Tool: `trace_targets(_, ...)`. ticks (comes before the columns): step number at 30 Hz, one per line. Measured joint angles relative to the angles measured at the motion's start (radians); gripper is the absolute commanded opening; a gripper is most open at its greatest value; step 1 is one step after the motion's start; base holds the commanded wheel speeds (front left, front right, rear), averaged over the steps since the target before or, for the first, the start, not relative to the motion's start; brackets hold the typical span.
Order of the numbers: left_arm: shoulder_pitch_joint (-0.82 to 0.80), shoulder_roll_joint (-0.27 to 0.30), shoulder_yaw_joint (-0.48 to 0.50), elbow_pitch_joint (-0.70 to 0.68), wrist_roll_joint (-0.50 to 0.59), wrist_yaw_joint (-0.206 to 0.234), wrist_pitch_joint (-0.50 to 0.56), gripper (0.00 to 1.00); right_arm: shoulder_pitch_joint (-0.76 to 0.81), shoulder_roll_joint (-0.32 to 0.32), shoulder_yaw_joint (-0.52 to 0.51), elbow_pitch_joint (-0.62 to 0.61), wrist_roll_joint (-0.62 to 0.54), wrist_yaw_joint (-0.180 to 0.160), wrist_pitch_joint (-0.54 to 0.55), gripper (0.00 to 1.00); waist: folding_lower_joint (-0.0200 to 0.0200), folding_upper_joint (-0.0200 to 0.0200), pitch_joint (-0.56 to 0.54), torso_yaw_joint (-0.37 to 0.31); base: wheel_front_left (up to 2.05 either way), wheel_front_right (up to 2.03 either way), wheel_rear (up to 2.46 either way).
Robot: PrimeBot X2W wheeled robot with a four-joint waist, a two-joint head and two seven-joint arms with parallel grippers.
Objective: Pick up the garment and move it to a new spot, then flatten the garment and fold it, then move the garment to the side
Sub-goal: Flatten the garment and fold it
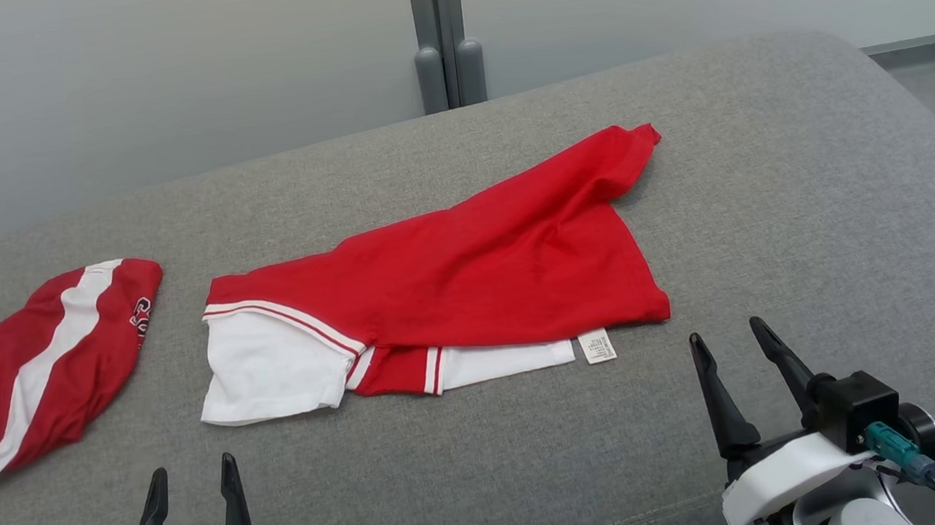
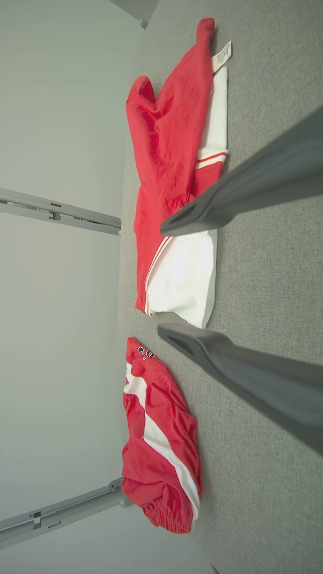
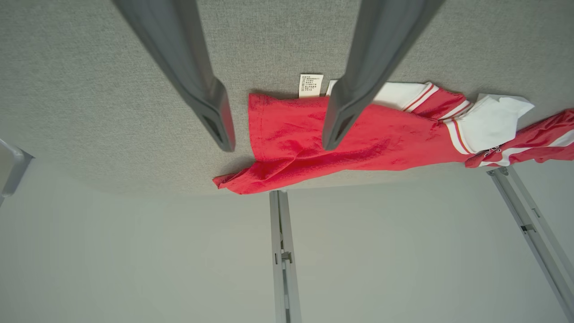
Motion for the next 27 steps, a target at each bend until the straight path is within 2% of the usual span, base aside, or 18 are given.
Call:
trace_targets(13,-0.005,0.000,0.005,0.040,0.007,0.000,0.000,1.00,0.012,0.000,0.028,0.025,0.026,0.000,0.000,1.00,0.0000,0.0000,0.012,0.005,0.00,0.00,0.00)
trace_targets(18,-0.088,-0.001,0.000,0.156,-0.007,-0.004,0.000,1.00,0.010,0.000,0.038,0.026,0.026,0.000,0.000,1.00,0.0000,0.0000,0.033,0.004,0.00,0.00,0.00)
trace_targets(21,-0.167,-0.001,0.011,0.260,-0.067,-0.013,0.009,1.00,0.005,0.000,0.048,0.028,0.025,0.000,0.000,1.00,0.0000,0.0000,0.048,0.001,0.00,0.00,0.00)
trace_targets(27,-0.336,0.043,0.025,0.449,-0.084,-0.015,0.041,1.00,-0.014,0.000,0.053,0.030,0.015,0.000,0.000,1.00,0.0000,0.0000,0.083,-0.007,0.00,0.00,0.00)
